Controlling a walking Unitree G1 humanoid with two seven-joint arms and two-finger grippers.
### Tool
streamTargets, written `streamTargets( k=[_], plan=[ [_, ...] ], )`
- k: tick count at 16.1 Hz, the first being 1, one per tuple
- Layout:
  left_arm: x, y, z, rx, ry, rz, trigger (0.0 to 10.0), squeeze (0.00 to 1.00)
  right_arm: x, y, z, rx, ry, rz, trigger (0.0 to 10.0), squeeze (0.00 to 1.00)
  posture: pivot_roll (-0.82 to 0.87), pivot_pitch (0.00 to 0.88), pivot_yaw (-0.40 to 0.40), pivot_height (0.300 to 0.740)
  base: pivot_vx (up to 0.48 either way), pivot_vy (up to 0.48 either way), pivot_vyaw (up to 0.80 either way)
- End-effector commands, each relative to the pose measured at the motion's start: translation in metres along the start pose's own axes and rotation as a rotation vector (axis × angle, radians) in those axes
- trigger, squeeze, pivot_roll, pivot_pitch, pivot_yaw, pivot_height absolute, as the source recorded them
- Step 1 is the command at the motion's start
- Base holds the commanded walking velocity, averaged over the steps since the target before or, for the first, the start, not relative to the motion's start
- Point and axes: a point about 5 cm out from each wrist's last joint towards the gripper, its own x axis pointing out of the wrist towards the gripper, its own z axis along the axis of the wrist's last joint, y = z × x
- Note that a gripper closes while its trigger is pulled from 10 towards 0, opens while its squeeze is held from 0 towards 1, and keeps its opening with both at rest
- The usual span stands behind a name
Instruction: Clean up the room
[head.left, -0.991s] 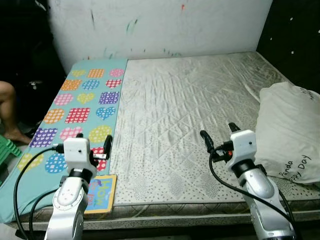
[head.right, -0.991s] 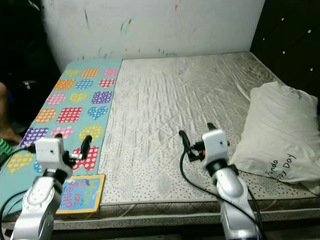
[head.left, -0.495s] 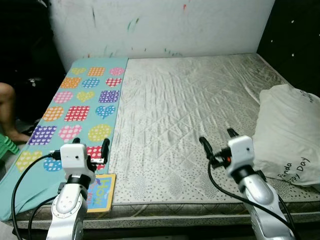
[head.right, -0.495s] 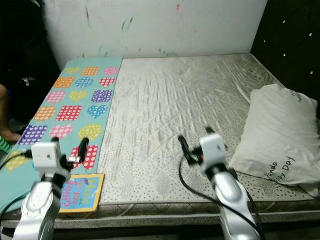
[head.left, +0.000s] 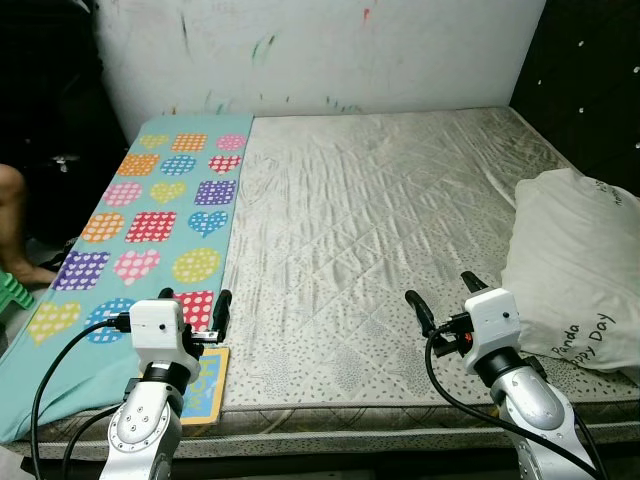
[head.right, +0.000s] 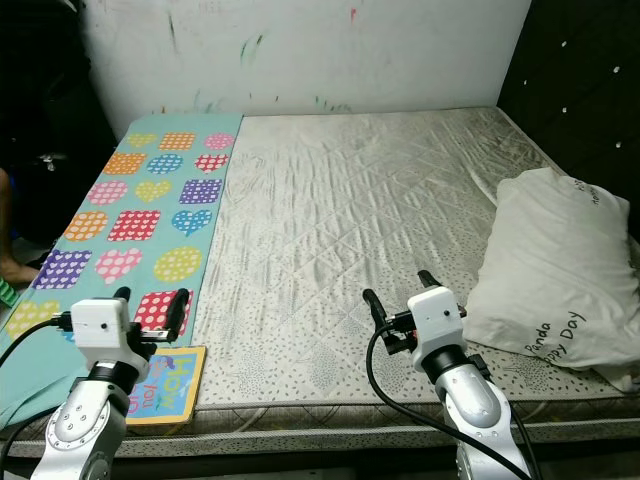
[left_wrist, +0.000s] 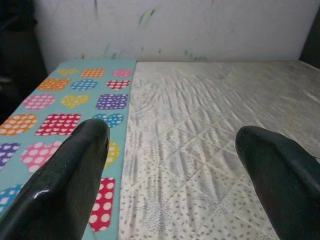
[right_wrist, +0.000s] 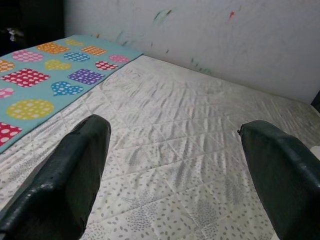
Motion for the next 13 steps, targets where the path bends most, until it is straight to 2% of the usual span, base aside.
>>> streamTargets(
  k=[1, 3, 8, 11, 13],
  plan=[
    [-0.002, 0.002, 0.002, 0.009, 0.002, -0.008, 10.0, 0.0, 0.001, 0.001, 0.003, 0.0, -0.003, 0.005, 10.0, 0.0, -0.15, 0.0, 0.021, 0.74, 0.0, 0.0, 0.0],
    [-0.005, 0.002, 0.002, 0.009, 0.012, -0.011, 10.0, 0.0, 0.004, 0.01, 0.001, 0.005, 0.003, 0.021, 10.0, 0.0, -0.14, 0.0, 0.021, 0.74, 0.0, 0.0, 0.0],
    [-0.009, 0.002, 0.002, 0.018, 0.028, -0.025, 10.0, 0.0, 0.009, 0.019, 0.001, 0.013, 0.004, 0.033, 10.0, 0.0, -0.12, 0.0, 0.029, 0.74, 0.0, 0.0, 0.0],
    [-0.009, -0.001, 0.005, 0.015, 0.029, -0.034, 10.0, 0.0, 0.002, 0.016, 0.004, 0.037, -0.001, 0.044, 10.0, 0.0, -0.13, 0.0, 0.031, 0.74, 0.0, 0.0, 0.0],
    [-0.006, -0.011, 0.006, 0.008, 0.03, -0.068, 10.0, 0.0, -0.006, 0.008, 0.003, 0.016, 0.011, 0.04, 10.0, 0.0, -0.15, 0.0, 0.034, 0.74, 0.0, 0.0, 0.0]
  ],
)
